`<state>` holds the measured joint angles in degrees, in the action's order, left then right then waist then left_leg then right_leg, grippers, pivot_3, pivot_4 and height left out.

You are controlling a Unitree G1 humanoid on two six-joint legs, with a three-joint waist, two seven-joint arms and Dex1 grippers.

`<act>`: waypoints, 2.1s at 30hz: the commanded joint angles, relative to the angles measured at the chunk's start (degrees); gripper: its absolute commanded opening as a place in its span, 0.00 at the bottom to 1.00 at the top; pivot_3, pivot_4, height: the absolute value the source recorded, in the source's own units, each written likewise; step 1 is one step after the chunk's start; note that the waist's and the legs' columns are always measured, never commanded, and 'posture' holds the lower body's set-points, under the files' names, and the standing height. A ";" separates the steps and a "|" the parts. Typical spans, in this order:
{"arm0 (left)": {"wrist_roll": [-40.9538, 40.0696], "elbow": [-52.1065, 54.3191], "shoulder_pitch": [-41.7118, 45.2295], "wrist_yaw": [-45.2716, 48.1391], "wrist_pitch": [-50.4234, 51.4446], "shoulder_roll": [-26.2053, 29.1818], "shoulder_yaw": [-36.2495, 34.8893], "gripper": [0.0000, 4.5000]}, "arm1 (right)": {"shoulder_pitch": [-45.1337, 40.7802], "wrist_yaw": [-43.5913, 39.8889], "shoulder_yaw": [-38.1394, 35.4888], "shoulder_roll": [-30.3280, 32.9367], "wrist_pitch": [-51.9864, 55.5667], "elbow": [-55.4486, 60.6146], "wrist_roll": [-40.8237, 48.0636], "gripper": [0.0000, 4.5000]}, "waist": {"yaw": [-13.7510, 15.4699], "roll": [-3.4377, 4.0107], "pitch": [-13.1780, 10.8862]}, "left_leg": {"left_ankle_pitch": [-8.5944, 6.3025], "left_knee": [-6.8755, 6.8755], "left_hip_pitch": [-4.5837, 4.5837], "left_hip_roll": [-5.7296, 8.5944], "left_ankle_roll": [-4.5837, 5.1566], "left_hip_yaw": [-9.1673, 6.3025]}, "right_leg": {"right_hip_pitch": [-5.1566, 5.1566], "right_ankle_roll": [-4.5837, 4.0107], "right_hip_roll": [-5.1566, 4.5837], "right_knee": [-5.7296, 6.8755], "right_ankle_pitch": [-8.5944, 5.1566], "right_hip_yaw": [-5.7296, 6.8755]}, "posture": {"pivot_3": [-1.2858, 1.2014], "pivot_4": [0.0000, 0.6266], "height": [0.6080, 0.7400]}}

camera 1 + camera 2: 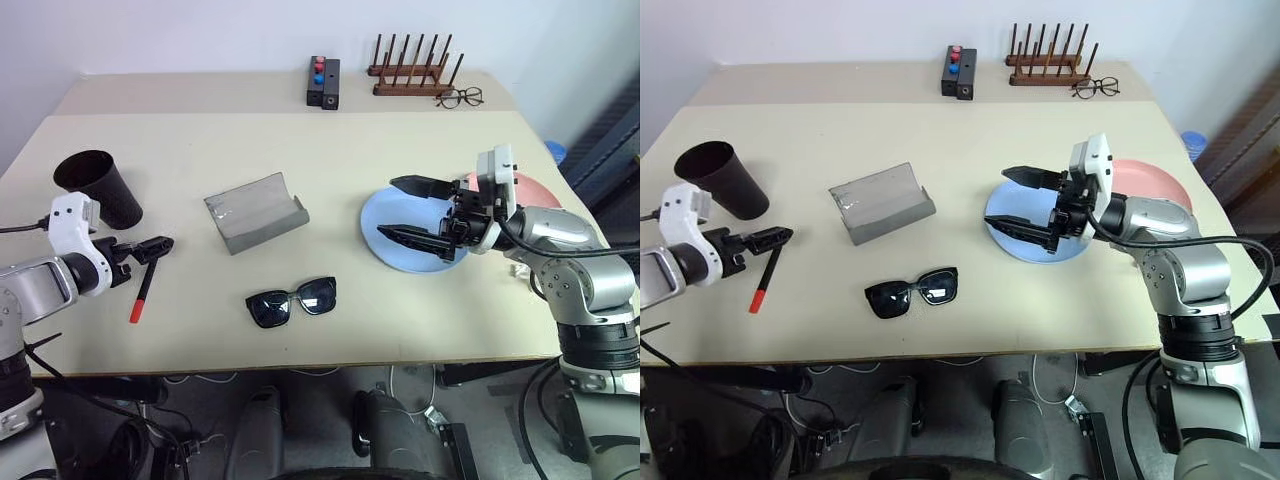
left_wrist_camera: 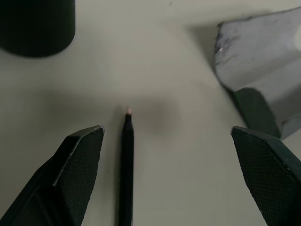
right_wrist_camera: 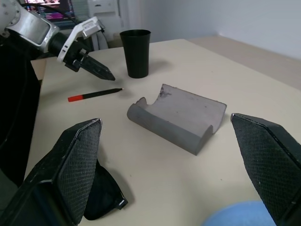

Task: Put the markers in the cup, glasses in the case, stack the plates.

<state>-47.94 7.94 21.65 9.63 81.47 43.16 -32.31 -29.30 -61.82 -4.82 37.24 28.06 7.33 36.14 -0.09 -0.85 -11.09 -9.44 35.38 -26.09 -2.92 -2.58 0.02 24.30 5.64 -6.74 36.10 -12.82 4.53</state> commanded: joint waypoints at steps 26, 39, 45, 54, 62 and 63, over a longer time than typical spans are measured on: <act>14.32 -24.95 22.46 25.11 2.94 16.47 35.55 0.99 | 2.47 3.92 -1.21 -1.69 -1.79 4.16 0.34 1.00 | 0.76 0.02 -0.01 | 0.01 -0.07 -0.01 0.01 -0.04 0.03 | 0.07 -0.13 -0.01 -0.03 -0.07 0.00 | 0.52 0.24 1.00; 21.82 -32.47 26.22 36.25 -2.37 13.44 46.03 0.26 | 3.15 5.18 -2.05 -1.48 -2.22 4.94 0.31 1.00 | 0.88 0.04 -0.01 | 0.02 -0.03 -0.11 0.01 -0.04 0.03 | 0.11 -0.14 -0.01 -0.03 -0.08 0.00 | 0.52 0.24 1.00; 23.76 -31.81 25.15 36.45 -2.50 13.29 44.26 0.01 | 2.92 5.30 -1.95 -1.38 -2.66 4.31 -0.14 1.00 | 0.84 0.05 0.00 | 0.02 -0.01 -0.11 0.01 -0.04 0.02 | 0.11 -0.15 -0.02 -0.03 -0.09 0.00 | 0.52 0.24 1.00; 21.31 -20.57 25.92 36.19 1.59 15.55 37.05 0.01 | 1.97 4.88 -1.58 -1.75 -3.50 2.90 -0.82 1.00 | 0.76 0.02 -0.02 | 0.02 0.01 -0.20 0.01 -0.03 0.00 | 0.15 -0.07 -0.02 -0.03 -0.05 0.00 | 0.52 0.24 1.00; 19.02 -6.91 16.67 33.81 -20.57 8.76 17.48 0.01 | 0.68 4.65 -1.28 -2.29 -4.51 1.37 -1.19 1.00 | 0.63 0.06 -0.03 | 0.02 -0.04 -0.16 0.01 -0.03 0.00 | 0.17 -0.05 -0.02 -0.02 -0.03 0.00 | 0.52 0.24 1.00; 18.53 -5.79 15.30 34.16 -25.95 6.39 14.92 0.01 | 0.53 4.57 -1.26 -2.32 -4.63 1.18 -1.26 1.00 | 0.66 0.06 -0.03 | 0.02 0.00 -0.18 0.00 -0.03 -0.01 | 0.17 -0.04 -0.01 -0.02 -0.02 0.01 | 0.52 0.24 1.00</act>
<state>-28.14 -0.75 37.77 43.48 64.03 51.11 -12.33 -27.41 -56.98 -4.99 34.90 24.68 8.07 34.56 0.57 -0.79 -11.11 -9.42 35.40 -26.27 -2.91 -2.61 0.03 24.45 5.60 -6.76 36.09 -12.84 4.54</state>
